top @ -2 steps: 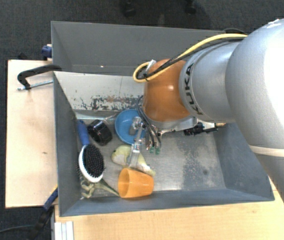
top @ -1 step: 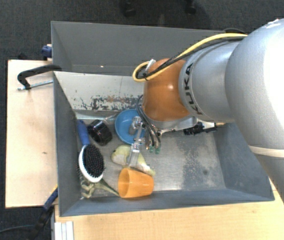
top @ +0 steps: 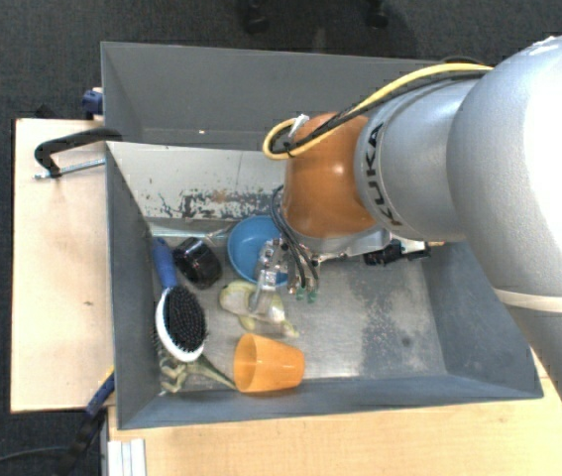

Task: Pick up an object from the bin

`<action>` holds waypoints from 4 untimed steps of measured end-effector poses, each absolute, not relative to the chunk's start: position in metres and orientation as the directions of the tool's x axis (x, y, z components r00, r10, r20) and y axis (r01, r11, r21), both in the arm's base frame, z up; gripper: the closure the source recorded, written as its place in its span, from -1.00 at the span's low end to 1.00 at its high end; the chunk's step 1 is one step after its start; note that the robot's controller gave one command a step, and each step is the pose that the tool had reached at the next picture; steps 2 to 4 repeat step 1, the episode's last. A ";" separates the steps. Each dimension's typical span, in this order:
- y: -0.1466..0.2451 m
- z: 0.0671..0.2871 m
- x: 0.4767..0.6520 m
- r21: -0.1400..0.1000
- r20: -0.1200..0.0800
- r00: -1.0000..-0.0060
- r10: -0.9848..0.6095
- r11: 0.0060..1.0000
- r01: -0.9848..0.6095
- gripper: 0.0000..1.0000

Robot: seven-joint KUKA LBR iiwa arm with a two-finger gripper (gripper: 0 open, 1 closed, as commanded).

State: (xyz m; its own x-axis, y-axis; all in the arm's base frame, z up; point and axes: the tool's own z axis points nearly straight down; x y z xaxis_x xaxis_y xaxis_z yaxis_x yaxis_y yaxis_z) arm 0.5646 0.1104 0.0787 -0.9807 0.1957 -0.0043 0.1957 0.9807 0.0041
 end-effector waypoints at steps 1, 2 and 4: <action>0.112 0.120 0.567 0.005 -0.009 -0.981 0.195 0.981 0.195 1.00; 0.112 0.120 0.567 0.005 -0.009 -0.981 0.195 0.981 0.195 1.00; 0.112 0.120 0.567 0.005 -0.009 -0.981 0.195 0.981 0.195 1.00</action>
Offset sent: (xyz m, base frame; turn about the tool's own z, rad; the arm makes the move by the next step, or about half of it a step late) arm 0.0000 0.0000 0.0376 0.0000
